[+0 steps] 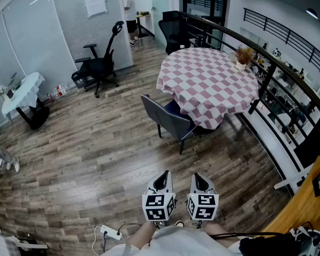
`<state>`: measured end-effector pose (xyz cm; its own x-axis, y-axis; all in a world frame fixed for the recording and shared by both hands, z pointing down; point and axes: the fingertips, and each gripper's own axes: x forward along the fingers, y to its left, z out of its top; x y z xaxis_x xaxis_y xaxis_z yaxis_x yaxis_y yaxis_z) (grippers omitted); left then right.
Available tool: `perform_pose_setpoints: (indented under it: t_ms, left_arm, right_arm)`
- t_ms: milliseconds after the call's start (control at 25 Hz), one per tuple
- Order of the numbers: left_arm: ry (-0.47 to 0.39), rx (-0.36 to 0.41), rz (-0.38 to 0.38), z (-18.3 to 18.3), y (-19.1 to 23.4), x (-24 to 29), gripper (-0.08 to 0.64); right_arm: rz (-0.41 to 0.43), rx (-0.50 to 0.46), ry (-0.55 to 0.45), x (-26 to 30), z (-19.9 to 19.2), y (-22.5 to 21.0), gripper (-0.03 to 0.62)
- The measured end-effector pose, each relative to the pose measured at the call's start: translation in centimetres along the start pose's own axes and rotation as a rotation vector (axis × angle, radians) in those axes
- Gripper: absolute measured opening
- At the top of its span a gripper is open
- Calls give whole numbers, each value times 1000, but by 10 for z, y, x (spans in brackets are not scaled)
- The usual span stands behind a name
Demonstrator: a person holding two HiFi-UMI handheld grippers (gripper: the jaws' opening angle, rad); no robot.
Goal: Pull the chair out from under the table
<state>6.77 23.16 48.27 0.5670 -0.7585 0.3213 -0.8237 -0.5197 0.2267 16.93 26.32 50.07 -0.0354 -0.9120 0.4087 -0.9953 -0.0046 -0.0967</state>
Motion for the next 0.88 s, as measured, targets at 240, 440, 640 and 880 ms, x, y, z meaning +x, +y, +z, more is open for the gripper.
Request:
perform_pose_setpoints:
  t_ms: [240, 440, 640, 880]
  left_arm:
    - [2, -2, -2, 1, 3, 1, 3]
    - [2, -5, -2, 2, 12, -1, 3]
    - [4, -17, 10, 4, 28, -4, 3]
    - [3, -18, 12, 7, 57, -10, 3]
  right_arm:
    - [-3, 0, 4, 1, 1, 2, 17]
    - [4, 12, 15, 8, -1, 10, 17]
    - [11, 15, 15, 15, 2, 22, 18]
    - [1, 2, 20, 30, 6, 46, 18]
